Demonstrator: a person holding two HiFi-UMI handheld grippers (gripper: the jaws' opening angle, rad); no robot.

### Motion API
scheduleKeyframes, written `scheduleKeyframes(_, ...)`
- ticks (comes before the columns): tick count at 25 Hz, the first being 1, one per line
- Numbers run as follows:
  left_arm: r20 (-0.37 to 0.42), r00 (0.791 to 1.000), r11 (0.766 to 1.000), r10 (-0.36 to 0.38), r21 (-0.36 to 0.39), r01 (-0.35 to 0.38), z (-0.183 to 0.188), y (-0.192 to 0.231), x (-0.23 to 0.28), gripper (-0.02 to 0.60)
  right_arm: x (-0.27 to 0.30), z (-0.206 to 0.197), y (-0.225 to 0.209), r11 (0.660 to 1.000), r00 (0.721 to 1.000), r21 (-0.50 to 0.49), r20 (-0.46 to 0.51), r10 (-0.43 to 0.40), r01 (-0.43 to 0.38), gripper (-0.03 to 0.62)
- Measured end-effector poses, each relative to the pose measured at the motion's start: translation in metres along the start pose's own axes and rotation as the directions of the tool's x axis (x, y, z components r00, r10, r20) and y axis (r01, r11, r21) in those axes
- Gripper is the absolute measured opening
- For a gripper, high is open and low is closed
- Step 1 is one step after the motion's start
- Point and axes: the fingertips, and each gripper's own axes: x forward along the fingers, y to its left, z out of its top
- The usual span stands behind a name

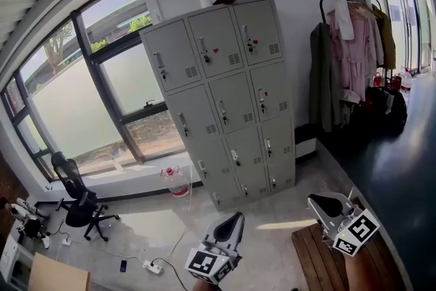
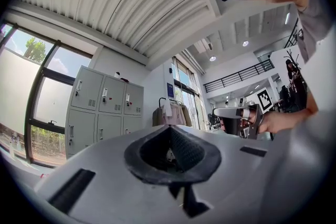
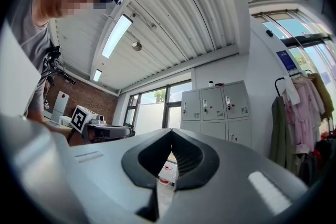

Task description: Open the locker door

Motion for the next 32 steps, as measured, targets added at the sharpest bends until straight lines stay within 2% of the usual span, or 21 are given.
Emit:
scheduleKeyframes(7,0.002,1.000,1.000,0.020,-0.004,-0.020,-0.015,0.034,0.075,0.006,0.043,-0.015,-0.064,0.999,0.999,0.000,-0.006,0.035,-0.035,-0.005)
scheduleKeyframes(16,0.016,0.999,0.999,0.036,0.021,-0.036,-0.023,0.075,0.139,0.006,0.098,-0.028,-0.132,0.999,0.999,0.004,0.016,0.048,-0.048,-0.005)
scheduleKeyframes(25,0.000,0.999,0.999,0.034,-0.011,-0.034,-0.052,0.155,0.206,0.006,0.182,-0.054,-0.191,1.000,1.000,0.010,0.010,0.027,-0.028,-0.005)
scheduleKeyframes(32,0.000,1.000,1.000,-0.015,0.002,0.015,-0.070,0.225,0.267,0.006,0.257,-0.074,-0.237,1.000,1.000,0.005,0.019,0.005,-0.005,-0.005)
